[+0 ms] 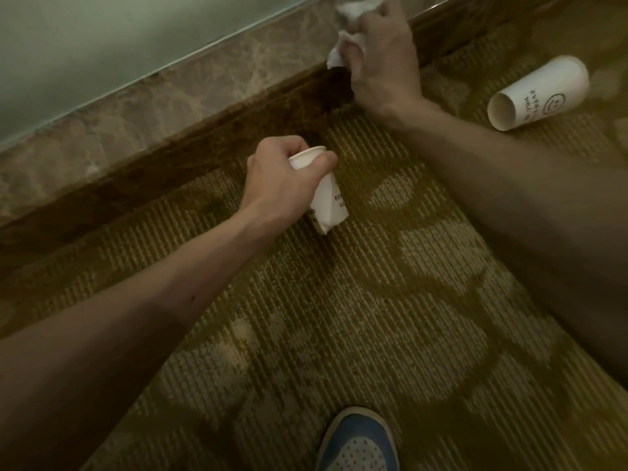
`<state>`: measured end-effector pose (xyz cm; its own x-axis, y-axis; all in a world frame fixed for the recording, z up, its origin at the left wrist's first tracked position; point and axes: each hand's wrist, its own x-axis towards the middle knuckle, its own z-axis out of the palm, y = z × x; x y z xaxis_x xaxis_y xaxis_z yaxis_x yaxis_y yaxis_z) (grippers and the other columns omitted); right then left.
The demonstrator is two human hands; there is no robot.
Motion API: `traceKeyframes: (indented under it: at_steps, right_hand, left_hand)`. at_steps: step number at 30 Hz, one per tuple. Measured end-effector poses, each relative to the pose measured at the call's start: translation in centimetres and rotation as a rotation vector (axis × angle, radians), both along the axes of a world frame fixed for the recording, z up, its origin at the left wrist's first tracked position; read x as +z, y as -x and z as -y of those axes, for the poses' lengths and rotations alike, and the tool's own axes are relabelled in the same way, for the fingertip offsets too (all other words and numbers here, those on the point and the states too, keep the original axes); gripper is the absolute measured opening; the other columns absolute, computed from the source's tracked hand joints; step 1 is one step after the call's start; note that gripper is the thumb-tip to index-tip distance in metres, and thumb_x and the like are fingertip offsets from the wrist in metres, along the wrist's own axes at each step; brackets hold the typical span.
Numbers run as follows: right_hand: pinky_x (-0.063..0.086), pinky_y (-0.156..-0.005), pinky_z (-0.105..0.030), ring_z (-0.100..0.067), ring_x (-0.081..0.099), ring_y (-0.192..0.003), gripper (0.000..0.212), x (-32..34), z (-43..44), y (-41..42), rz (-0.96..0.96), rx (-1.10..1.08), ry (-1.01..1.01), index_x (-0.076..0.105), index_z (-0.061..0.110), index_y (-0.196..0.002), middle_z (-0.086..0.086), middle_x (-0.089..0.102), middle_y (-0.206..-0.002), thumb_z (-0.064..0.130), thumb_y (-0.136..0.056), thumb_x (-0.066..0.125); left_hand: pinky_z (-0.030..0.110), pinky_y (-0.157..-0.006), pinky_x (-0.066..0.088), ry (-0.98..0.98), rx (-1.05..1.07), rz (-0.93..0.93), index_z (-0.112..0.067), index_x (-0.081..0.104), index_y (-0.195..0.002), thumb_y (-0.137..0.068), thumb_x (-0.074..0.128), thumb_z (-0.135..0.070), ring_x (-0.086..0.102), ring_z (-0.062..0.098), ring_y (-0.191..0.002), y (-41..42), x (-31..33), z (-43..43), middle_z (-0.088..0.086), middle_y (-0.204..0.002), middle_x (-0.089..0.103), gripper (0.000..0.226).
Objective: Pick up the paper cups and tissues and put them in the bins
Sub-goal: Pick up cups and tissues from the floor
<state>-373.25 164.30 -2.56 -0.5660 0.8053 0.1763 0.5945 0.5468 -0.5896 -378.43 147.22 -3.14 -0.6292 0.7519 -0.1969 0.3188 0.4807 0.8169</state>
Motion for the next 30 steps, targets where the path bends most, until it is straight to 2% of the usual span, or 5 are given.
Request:
traceKeyframes:
  at_steps: [5, 10, 20, 25, 30]
  right_hand:
    - [0.03, -0.074, -0.011, -0.005, 0.045, -0.098, 0.023, -0.1, 0.9, -0.8, -0.022, -0.046, 0.065, 0.061, 0.011, -0.113, 0.001, 0.053, -0.111, 0.026, -0.102, 0.047]
    - [0.044, -0.084, -0.032, -0.018, 0.056, -0.106, 0.025, -1.2, 3.9, -5.5, 0.012, -0.09, 0.318, 0.055, 0.014, -0.118, -0.003, 0.059, -0.116, 0.027, -0.104, 0.04]
    - [0.03, -0.041, -0.017, 0.001, 0.041, -0.038, 0.044, -0.3, 5.1, -18.2, -0.041, -0.339, 0.543, 0.042, 0.025, -0.053, 0.018, 0.043, -0.039, 0.043, -0.089, 0.062]
    - [0.046, -0.049, -0.035, -0.01, 0.053, -0.047, 0.037, 0.0, 6.2, -24.5, -0.144, -0.46, 0.561, 0.049, 0.019, -0.056, 0.001, 0.058, -0.052, 0.033, -0.085, 0.067]
    - [0.035, -0.038, -0.019, -0.008, 0.047, -0.034, 0.043, -1.3, 9.2, -29.1, -0.346, -0.681, 0.698, 0.049, 0.016, -0.058, 0.004, 0.054, -0.041, 0.038, -0.093, 0.063]
  left_hand:
    - [0.007, -0.041, 0.034, -0.001, 0.004, 0.028, -0.021, 0.056, -0.061, -0.085, 0.072, -0.037, 0.055, -0.01, -0.053, -0.6, 0.0, -0.2, -0.012, -0.062, 0.059, 0.033]
    - [0.01, -0.041, 0.036, -0.013, -0.031, 0.043, -0.022, 0.056, -0.059, -0.082, 0.073, -0.038, 0.054, -0.008, -0.051, -2.1, 0.4, -1.2, -0.011, -0.06, 0.059, 0.033]
    - [0.026, -0.049, 0.049, -0.052, -0.235, 0.172, -0.022, 0.06, -0.064, -0.078, 0.076, -0.045, 0.065, 0.006, -0.062, -9.8, 0.4, -5.2, -0.007, -0.064, 0.066, 0.032]
    - [0.038, -0.054, 0.055, -0.009, -0.348, 0.236, -0.019, 0.06, -0.064, -0.08, 0.077, -0.043, 0.066, 0.01, -0.064, -14.2, 0.4, -5.8, -0.009, -0.062, 0.066, 0.034]
    - [0.046, -0.068, 0.059, 0.069, -0.454, 0.346, -0.016, 0.064, -0.075, -0.083, 0.077, -0.037, 0.071, 0.023, -0.081, -16.7, 0.4, -5.1, 0.005, -0.082, 0.073, 0.026]
